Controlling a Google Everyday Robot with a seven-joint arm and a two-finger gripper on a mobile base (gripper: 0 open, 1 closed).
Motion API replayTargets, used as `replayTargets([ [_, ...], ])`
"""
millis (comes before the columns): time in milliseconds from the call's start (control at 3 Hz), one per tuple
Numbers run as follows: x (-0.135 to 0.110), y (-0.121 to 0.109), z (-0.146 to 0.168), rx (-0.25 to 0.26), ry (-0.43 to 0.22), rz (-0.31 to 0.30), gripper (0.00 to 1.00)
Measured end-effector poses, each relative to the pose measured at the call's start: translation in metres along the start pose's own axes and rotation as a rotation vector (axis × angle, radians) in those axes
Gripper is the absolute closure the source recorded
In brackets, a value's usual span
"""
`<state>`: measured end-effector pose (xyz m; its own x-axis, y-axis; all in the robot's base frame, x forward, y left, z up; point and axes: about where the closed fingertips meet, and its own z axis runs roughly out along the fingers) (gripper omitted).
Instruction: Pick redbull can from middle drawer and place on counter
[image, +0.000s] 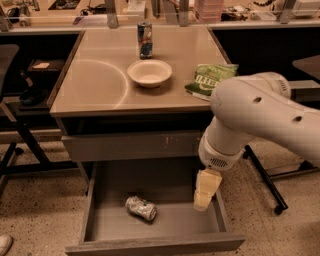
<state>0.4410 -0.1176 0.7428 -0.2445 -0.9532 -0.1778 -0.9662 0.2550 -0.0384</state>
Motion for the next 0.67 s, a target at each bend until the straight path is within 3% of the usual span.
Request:
replayTargets([
  [333, -0.0052, -0.0057, 0.0607, -0.044, 0.01, 0.01, 0.0],
  [667, -0.0055, -0.0063, 0.0674, -0.052, 0.008, 0.013, 0.0],
])
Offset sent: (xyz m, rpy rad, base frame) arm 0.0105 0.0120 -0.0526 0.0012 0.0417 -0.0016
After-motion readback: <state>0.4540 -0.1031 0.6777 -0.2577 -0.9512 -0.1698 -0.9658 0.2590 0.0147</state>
